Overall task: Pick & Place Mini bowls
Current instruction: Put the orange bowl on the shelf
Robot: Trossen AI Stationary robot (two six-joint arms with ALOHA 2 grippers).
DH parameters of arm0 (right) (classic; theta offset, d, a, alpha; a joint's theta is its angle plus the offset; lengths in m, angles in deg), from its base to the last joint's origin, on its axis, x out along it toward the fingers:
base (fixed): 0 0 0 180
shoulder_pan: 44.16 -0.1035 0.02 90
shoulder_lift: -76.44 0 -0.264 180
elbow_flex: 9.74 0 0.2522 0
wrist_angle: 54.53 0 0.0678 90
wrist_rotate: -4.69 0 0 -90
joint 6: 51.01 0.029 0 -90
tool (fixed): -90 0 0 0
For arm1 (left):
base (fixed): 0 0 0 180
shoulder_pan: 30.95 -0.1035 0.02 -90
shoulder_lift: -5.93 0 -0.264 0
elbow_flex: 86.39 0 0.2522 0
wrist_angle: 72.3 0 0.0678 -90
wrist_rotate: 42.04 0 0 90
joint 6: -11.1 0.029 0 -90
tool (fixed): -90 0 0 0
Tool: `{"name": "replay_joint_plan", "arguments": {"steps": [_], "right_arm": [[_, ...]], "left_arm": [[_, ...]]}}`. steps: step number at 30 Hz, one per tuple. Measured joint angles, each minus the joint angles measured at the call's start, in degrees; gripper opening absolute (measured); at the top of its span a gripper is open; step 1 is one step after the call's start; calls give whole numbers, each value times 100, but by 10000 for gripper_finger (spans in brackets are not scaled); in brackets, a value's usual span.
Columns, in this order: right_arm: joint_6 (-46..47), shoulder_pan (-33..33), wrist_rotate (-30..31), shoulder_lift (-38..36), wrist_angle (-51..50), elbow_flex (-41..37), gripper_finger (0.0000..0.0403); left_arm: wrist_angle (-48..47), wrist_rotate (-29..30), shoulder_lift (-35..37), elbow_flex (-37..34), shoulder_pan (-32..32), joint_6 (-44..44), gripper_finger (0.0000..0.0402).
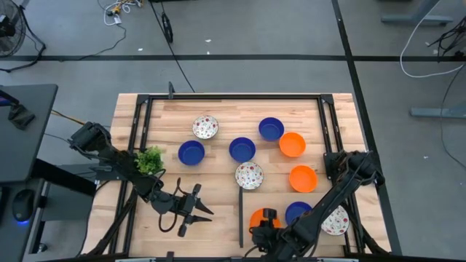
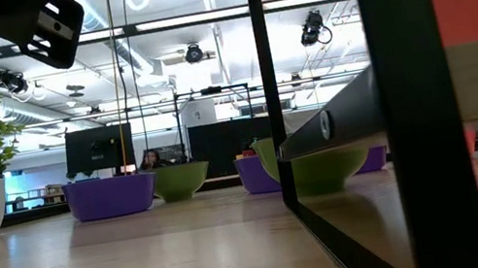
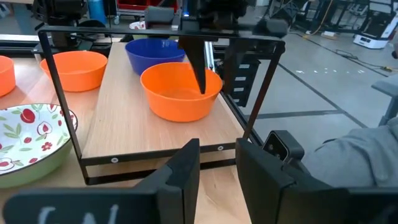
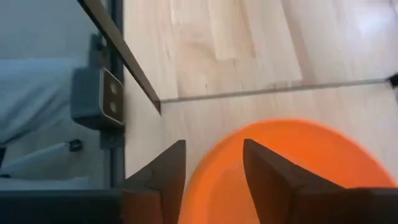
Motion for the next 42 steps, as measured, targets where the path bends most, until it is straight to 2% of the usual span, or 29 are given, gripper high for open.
{"name": "replay_joint_plan", "arguments": {"steps": [4,9,12,16,21,24,30,35,38,42], "right_arm": [[-217,18,-171,-140,58,0,140],[201,-32,-926,-682,-542,0,120],[552,-164,-1595,-975,-712,0,102],[1087,-276,-2170,-1063,-1047,4,70],[1412,-248,-2263,-809,-1820,2,23],[1359,-183,-2273,-675,-1843,2,5],[1057,3,-2441,-458,-1816,2,11],[762,97,-2089,-454,-1575,2,4],[627,121,-2082,-457,-1461,2,3],[482,34,-2027,-594,-1731,2,7]], "left_arm": [[-4,0,0,2,0,0,108],[-7,0,0,2,0,-2,108],[-9,0,0,4,0,0,108],[-9,0,1,4,0,-1,108],[-9,0,2,4,0,-1,108],[-7,0,2,4,-1,-2,108],[-9,-1,2,4,0,-4,108],[-7,0,2,4,-1,-8,108],[-7,0,2,4,-1,-19,108],[-9,0,2,4,-2,-59,108]]}}
